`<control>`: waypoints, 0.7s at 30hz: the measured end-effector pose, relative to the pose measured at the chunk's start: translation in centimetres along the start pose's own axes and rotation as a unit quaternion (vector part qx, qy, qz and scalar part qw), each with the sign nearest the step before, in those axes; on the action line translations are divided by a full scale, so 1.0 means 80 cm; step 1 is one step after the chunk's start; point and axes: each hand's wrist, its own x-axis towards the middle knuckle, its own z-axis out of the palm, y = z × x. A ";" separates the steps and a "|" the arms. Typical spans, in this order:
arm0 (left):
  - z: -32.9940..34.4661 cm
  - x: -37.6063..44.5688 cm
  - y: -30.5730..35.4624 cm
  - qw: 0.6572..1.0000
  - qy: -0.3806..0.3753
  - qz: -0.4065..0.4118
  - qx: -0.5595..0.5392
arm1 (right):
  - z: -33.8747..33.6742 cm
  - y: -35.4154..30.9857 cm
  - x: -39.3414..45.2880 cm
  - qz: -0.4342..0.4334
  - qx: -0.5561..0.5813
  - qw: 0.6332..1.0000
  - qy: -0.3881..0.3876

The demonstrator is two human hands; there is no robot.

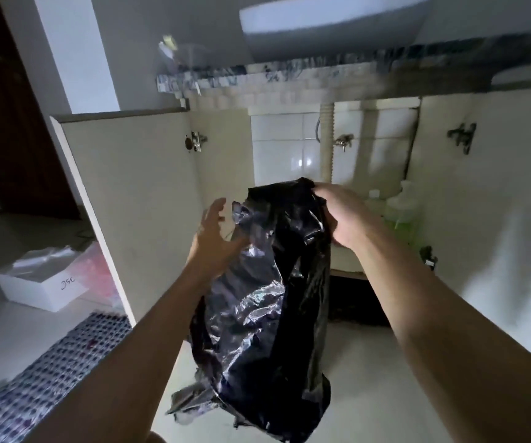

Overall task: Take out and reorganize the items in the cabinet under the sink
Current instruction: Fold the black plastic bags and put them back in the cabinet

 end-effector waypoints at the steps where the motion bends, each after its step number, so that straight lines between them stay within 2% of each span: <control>1: 0.007 -0.004 -0.001 0.997 -0.074 -0.019 -0.002 | -0.014 0.000 -0.008 -0.007 0.019 1.000 0.012; 3: 0.033 -0.013 -0.005 0.975 -0.219 -0.023 0.030 | -0.042 0.001 -0.028 -0.020 0.053 0.998 0.029; 5: 0.062 -0.022 -0.010 0.953 -0.279 -0.009 0.120 | -0.065 0.003 -0.044 -0.032 0.085 0.995 0.039; 7: 0.081 -0.029 -0.016 0.944 -0.282 -0.036 0.168 | -0.080 0.008 -0.053 -0.017 0.116 0.992 0.048; 10: 0.095 -0.029 -0.034 0.938 -0.295 -0.056 0.175 | -0.083 0.018 -0.055 0.027 0.110 0.993 0.040; 14: 0.112 -0.035 -0.062 0.898 -0.391 -0.072 0.190 | -0.060 0.026 -0.047 0.053 0.033 0.997 0.048; 16: 0.119 -0.042 -0.083 0.868 -0.431 -0.098 0.224 | -0.049 0.023 -0.033 0.026 -0.034 0.996 0.084; 18: 0.124 -0.040 -0.108 0.855 -0.450 -0.106 0.237 | -0.043 0.017 -0.017 -0.045 -0.166 0.976 0.132; 21: 0.130 -0.018 -0.124 0.884 -0.420 -0.123 0.164 | -0.054 0.023 0.003 -0.079 -0.180 0.957 0.213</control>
